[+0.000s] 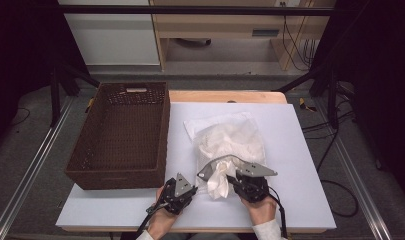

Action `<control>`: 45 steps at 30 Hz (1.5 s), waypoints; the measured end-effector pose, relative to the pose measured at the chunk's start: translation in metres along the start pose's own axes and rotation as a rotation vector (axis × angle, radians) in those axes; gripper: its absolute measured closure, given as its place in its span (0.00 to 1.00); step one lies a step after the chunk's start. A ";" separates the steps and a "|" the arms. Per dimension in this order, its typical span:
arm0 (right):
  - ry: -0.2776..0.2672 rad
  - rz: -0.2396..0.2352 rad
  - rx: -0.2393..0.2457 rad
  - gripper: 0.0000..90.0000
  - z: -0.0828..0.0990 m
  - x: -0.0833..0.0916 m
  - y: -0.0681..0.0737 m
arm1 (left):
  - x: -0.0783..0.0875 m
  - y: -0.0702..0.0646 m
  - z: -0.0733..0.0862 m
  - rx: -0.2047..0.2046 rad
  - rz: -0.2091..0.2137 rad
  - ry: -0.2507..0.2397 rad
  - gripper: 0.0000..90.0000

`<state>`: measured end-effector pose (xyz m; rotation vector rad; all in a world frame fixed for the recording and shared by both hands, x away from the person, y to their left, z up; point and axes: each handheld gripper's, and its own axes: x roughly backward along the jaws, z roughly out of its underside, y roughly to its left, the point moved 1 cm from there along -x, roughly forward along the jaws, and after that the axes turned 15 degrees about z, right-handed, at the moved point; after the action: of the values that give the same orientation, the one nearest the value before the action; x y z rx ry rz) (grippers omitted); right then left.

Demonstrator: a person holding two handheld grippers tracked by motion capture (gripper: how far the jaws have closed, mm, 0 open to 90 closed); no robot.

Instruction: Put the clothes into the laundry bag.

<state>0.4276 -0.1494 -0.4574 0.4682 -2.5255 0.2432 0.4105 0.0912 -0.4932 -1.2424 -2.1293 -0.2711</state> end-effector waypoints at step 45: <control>0.031 0.251 -0.083 0.80 -0.010 -0.074 0.005 | 0.010 -0.006 0.002 -0.025 0.005 0.013 0.98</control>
<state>0.4887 -0.1220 -0.4897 0.1133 -2.5502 0.2358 0.4009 0.0959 -0.4876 -1.2566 -2.1176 -0.3036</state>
